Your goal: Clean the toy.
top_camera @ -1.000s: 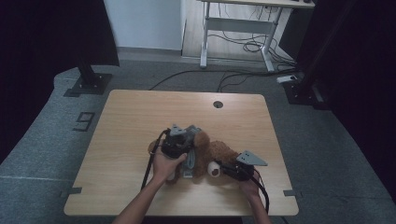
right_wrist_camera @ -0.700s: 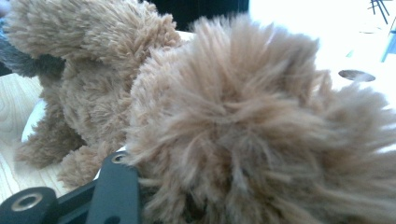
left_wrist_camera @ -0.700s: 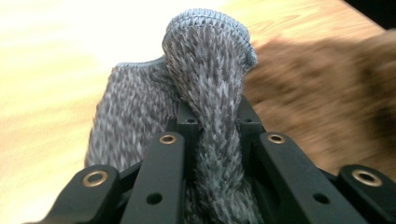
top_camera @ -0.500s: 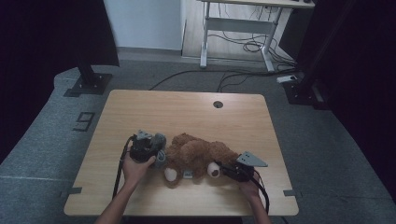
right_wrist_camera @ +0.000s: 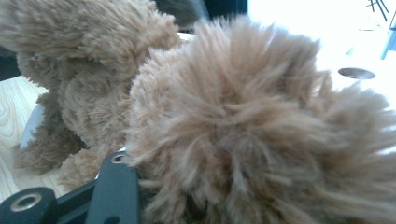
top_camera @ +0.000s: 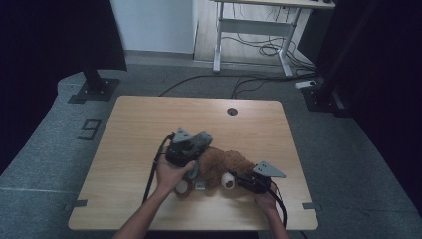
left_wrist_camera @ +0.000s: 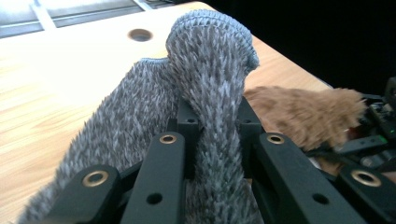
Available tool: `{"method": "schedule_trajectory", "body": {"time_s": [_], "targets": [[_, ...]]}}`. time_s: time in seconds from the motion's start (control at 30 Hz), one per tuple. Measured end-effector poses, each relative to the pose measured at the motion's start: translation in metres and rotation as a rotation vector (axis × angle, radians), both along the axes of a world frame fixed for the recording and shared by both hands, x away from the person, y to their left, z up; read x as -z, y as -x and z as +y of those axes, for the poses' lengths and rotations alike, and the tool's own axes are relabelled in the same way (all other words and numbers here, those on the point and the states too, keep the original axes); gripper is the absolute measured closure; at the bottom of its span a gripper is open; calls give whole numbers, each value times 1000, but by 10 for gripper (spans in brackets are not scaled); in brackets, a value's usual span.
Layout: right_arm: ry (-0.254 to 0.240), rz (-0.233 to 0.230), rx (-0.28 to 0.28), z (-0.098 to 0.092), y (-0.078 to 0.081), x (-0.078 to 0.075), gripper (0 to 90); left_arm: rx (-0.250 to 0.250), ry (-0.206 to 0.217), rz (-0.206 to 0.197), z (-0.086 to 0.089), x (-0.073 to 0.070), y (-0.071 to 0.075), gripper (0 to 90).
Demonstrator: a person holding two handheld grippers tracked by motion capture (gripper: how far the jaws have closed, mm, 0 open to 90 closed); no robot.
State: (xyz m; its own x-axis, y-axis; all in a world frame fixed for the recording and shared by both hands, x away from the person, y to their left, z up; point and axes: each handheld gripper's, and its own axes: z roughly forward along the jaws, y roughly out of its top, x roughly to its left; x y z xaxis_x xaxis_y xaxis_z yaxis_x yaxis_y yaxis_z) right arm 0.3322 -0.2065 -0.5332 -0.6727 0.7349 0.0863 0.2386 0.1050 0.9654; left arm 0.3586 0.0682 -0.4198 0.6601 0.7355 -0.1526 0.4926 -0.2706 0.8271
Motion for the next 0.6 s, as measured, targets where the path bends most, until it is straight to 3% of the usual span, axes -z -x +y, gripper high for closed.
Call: {"method": "schedule_trajectory", "body": {"time_s": [0.13,0.23,0.47,0.6], "targets": [[-4,6,2,-1,0,0,475,28,-32,63,-32,22,-10,777],[-2,11,6,-1,0,1,474,28,-41,60,-36,34,-10,777],[-4,8,3,0,0,1,471,1,-28,38,-5,36,-4,778],[-6,11,3,0,0,1,470,-48,-30,-7,20,38,5,778]]}}
